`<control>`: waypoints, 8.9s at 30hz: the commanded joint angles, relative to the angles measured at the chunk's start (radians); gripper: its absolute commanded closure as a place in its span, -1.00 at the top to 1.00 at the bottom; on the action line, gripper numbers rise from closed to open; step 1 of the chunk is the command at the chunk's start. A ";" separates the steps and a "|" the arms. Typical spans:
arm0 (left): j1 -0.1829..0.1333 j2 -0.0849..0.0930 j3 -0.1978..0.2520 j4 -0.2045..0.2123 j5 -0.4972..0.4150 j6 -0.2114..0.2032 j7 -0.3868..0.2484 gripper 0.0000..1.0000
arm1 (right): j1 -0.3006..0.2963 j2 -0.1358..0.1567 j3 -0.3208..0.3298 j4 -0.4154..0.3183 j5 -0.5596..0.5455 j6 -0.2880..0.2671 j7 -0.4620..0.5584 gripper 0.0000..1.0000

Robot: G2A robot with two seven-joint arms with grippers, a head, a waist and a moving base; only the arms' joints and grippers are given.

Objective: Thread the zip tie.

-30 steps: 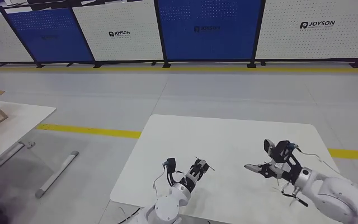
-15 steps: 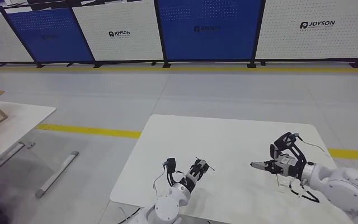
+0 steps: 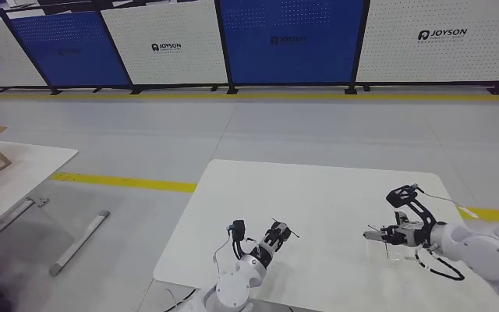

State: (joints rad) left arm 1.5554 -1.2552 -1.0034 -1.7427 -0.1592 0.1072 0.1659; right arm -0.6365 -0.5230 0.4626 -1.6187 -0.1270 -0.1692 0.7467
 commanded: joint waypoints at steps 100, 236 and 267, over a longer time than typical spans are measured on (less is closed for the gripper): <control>0.000 0.000 0.000 0.000 0.000 0.000 0.000 -1.00 | 0.110 -0.268 -0.019 0.271 -0.135 0.425 0.498 -0.30; -0.066 -0.011 0.044 0.080 0.413 -0.041 0.101 -1.00 | -0.244 -0.289 0.421 0.073 -0.203 0.479 0.124 -1.00; -0.121 -0.024 0.040 0.150 0.412 0.016 0.081 -1.00 | -0.247 -0.289 0.422 0.073 -0.200 0.476 0.118 -1.00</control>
State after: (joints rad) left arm 1.4347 -1.2788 -0.9634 -1.5925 0.2533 0.1238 0.2469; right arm -0.8807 -0.8117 0.8840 -1.5457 -0.3295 0.3097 0.8704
